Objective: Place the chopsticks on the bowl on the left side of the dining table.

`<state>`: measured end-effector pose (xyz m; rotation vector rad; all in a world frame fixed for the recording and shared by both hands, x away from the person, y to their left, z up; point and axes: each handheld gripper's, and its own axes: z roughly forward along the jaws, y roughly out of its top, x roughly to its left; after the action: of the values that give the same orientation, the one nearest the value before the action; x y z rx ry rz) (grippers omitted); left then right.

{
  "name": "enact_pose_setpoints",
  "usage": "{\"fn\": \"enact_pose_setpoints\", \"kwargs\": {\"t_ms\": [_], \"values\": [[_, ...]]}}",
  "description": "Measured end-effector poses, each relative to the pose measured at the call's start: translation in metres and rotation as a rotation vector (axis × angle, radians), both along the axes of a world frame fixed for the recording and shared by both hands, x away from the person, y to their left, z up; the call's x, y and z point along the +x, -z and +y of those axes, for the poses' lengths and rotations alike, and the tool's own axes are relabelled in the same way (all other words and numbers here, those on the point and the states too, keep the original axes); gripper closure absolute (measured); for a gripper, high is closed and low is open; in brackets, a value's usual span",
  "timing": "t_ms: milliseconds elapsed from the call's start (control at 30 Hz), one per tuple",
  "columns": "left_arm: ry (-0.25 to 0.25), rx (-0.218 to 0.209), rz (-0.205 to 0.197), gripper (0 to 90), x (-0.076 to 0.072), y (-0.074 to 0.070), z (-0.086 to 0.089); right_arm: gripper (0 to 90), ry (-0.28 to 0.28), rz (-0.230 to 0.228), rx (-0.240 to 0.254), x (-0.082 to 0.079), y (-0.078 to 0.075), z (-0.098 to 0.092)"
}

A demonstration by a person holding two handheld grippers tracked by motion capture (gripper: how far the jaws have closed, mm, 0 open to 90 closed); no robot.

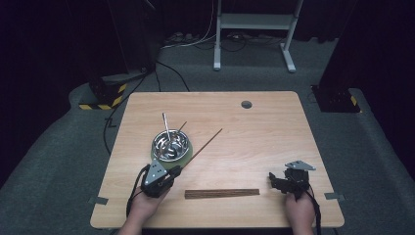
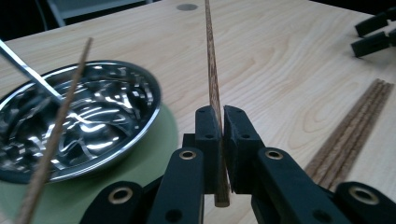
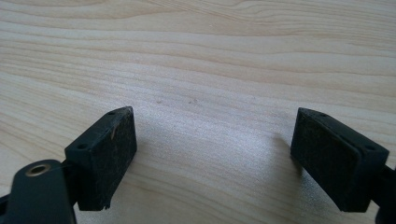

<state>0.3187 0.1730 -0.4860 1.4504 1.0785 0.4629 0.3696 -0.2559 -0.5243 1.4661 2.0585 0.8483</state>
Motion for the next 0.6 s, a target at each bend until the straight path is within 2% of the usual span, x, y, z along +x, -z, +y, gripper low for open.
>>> {"fn": "enact_pose_setpoints", "kwargs": {"t_ms": [67, 100, 233, 300, 367, 500, 600], "values": [[-0.012, 0.008, -0.002, 84.4, 0.001, -0.002, 0.006, 14.1, 0.000, 0.000, -0.001, 0.000, 0.000, 0.000], [-0.031, -0.015, -0.004, 84.4, 0.001, -0.002, 0.007, 14.1, 0.001, 0.001, 0.002, 0.000, 0.000, 0.000], [-0.059, 0.005, -0.016, 84.4, 0.001, -0.006, 0.017, 14.1, 0.000, 0.000, 0.000, 0.000, 0.000, 0.000], [-0.076, -0.004, -0.023, 84.4, 0.002, -0.007, 0.019, 14.1, 0.000, 0.000, 0.000, 0.000, 0.000, 0.000], [-0.086, 0.007, -0.024, 84.4, 0.003, -0.007, 0.024, 14.1, 0.001, 0.002, 0.002, 0.000, 0.000, 0.000], [-0.103, 0.030, -0.017, 84.3, 0.005, -0.006, 0.035, 14.1, 0.001, 0.001, 0.002, 0.000, 0.000, 0.000], [-0.129, 0.030, -0.007, 84.3, 0.007, -0.004, 0.042, 14.1, -0.001, 0.000, -0.001, 0.000, 0.000, 0.000]]}}
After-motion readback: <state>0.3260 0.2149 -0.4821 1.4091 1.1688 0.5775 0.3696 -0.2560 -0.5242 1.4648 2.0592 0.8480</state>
